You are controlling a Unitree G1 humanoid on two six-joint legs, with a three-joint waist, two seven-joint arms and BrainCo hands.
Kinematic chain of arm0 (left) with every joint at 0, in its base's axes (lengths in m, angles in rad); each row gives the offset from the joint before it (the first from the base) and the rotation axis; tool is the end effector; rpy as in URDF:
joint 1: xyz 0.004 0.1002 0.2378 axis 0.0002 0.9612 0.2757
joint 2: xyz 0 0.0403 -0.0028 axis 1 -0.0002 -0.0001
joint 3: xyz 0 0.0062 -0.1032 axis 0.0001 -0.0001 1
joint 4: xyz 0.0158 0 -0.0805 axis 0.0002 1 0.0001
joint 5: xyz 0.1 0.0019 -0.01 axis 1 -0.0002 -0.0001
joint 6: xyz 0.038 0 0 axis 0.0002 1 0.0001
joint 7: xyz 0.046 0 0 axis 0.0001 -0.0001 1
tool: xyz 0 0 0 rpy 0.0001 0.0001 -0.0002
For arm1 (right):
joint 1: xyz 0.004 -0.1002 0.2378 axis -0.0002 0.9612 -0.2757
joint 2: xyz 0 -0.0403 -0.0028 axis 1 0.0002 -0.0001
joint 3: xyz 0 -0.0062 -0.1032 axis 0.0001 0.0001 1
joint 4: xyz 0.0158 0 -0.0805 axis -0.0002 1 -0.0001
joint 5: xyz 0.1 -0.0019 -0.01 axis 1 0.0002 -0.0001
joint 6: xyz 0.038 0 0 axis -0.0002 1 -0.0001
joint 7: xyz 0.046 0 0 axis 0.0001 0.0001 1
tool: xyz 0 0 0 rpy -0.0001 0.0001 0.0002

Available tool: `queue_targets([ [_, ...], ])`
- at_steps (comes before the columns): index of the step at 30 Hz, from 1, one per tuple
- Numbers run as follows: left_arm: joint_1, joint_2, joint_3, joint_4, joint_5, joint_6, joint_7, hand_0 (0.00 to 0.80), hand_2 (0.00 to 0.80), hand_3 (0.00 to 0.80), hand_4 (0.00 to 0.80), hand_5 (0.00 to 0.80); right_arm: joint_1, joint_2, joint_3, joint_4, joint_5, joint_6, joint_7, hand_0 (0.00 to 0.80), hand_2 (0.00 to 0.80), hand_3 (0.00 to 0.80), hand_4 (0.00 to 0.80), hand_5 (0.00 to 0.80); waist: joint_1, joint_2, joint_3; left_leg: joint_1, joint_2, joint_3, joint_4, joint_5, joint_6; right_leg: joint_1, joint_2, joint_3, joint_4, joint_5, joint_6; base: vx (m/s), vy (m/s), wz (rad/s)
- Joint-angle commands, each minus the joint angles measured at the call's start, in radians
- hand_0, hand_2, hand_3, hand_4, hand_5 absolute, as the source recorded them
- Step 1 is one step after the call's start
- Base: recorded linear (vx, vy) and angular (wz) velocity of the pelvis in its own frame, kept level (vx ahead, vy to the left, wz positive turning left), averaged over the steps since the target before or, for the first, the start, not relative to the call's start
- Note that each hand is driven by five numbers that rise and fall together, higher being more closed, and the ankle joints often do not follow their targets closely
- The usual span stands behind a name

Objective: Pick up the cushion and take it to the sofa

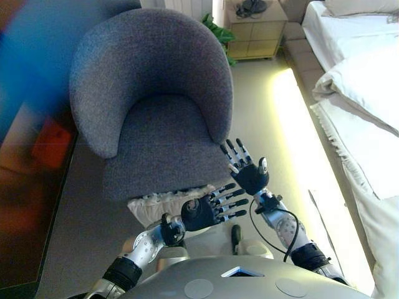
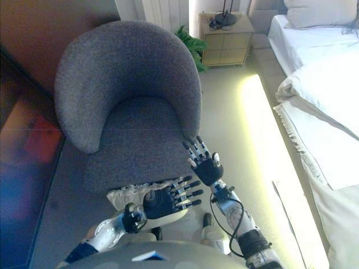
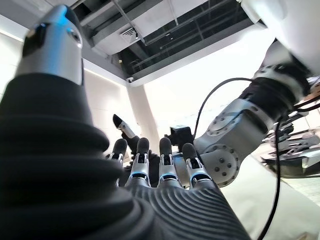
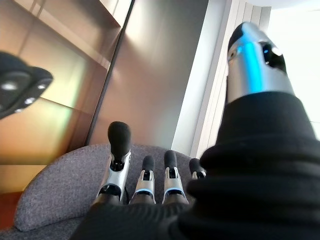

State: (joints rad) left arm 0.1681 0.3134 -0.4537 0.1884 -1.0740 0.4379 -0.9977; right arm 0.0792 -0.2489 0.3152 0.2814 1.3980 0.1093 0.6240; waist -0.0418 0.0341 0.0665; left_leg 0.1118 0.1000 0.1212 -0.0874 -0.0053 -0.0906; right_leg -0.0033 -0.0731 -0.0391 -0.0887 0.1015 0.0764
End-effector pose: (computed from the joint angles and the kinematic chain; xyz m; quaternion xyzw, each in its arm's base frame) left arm 0.1223 0.1341 -0.0404 -0.5131 0.2503 -0.5099 0.6435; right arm 0.1621 -0.1509 -0.0291 0.5762 0.1071 0.2522 0.7700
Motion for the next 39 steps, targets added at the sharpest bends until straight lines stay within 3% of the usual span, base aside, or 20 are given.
queue_targets([
  [1, -0.038, 0.002, -0.040, -0.033, -0.031, 0.037, -0.083, 0.000, 0.000, 0.000, 0.000, 0.000, -0.057, 0.017, 0.022, -0.085, 0.050, -0.010, 0.027, 0.000, 0.000, 0.000, 0.000, 0.000, -0.022, -0.024, -0.008, -0.076, -0.027, 0.025, 0.017, 0.037, 0.043, 0.018, -0.013, -0.010, 0.053, -0.057, 0.045, 0.036, 0.006, -0.03],
  [11, -0.058, -0.002, -0.069, -0.031, -0.087, -0.007, -0.072, 0.000, 0.000, 0.000, 0.000, 0.000, -0.040, 0.012, 0.055, -0.085, 0.032, 0.022, 0.054, 0.000, 0.000, 0.000, 0.000, 0.000, -0.033, -0.026, -0.021, -0.065, -0.025, 0.037, 0.011, 0.036, 0.042, 0.025, -0.013, -0.014, 0.052, -0.059, 0.047, 0.019, 0.002, -0.01],
  [23, -0.101, -0.031, -0.050, -0.030, -0.177, 0.005, -0.070, 0.000, 0.000, 0.000, 0.000, 0.000, -0.017, 0.014, 0.074, -0.080, 0.019, 0.054, 0.075, 0.000, 0.000, 0.000, 0.000, 0.000, -0.036, -0.029, -0.032, -0.060, -0.033, 0.037, 0.007, 0.036, 0.042, 0.033, -0.020, -0.023, 0.044, -0.053, 0.049, 0.000, 0.000, 0.00],
  [39, -0.154, -0.065, 0.051, -0.017, -0.159, -0.059, 0.003, 0.000, 0.000, 0.000, 0.000, 0.000, 0.016, 0.019, 0.075, -0.083, -0.009, 0.100, 0.091, 0.000, 0.000, 0.000, 0.000, 0.000, -0.046, -0.029, -0.049, -0.056, -0.040, 0.040, 0.000, 0.039, 0.043, 0.038, -0.022, -0.021, 0.034, -0.047, 0.050, 0.000, 0.000, 0.00],
])
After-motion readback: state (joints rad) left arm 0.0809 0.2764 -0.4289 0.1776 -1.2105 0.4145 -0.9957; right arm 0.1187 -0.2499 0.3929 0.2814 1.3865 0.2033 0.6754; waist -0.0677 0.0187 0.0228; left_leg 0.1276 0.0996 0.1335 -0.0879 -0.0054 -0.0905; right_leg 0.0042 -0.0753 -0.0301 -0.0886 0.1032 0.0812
